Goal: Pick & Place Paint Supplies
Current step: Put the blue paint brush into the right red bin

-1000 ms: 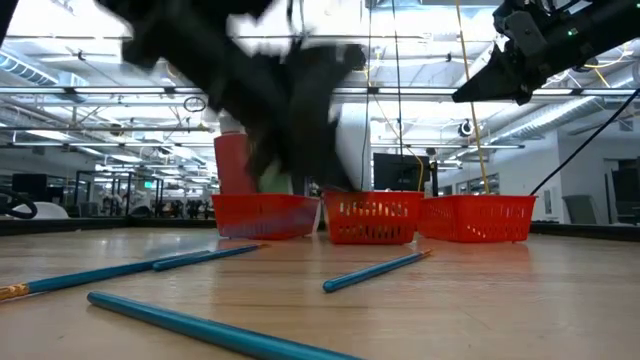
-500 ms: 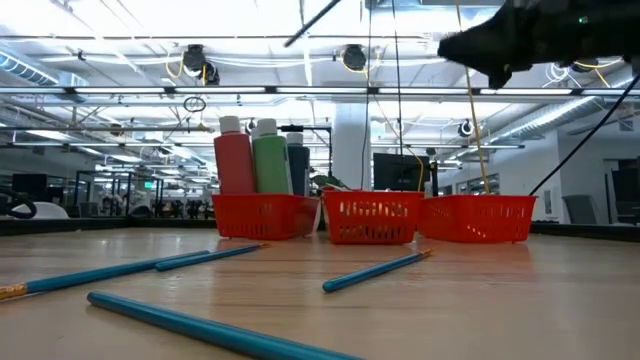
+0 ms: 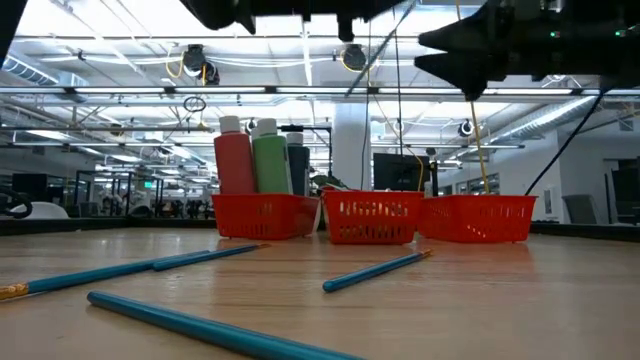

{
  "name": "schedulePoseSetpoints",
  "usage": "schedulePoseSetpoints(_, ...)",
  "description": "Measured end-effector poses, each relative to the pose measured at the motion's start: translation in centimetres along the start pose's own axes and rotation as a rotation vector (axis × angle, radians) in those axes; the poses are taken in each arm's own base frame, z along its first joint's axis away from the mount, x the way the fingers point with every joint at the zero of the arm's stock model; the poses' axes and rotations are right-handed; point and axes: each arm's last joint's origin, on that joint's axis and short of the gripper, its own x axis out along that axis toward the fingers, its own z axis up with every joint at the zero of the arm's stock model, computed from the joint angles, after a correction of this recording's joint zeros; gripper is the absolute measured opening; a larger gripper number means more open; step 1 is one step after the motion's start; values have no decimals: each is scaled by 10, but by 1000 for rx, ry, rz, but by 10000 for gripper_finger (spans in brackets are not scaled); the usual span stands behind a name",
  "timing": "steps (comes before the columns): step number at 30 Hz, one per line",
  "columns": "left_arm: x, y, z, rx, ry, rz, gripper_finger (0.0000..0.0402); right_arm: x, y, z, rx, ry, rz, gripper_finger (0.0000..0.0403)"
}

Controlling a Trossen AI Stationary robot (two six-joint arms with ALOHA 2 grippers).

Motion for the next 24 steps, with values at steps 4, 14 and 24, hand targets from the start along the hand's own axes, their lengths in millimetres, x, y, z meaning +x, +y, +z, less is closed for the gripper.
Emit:
schedulePoseSetpoints(4, 2, 6, -7, 2, 14, -11, 0, 12, 2, -1, 10, -31, 32, 220)
schedulePoseSetpoints(14, 2, 9, -10, 21, 36, -9, 0, 38, 9, -7, -13, -64, 82, 198)
schedulePoseSetpoints(24, 1, 7, -13, 26, 73, -14, 0, 48, 11, -14, -60, -20, 81, 75)
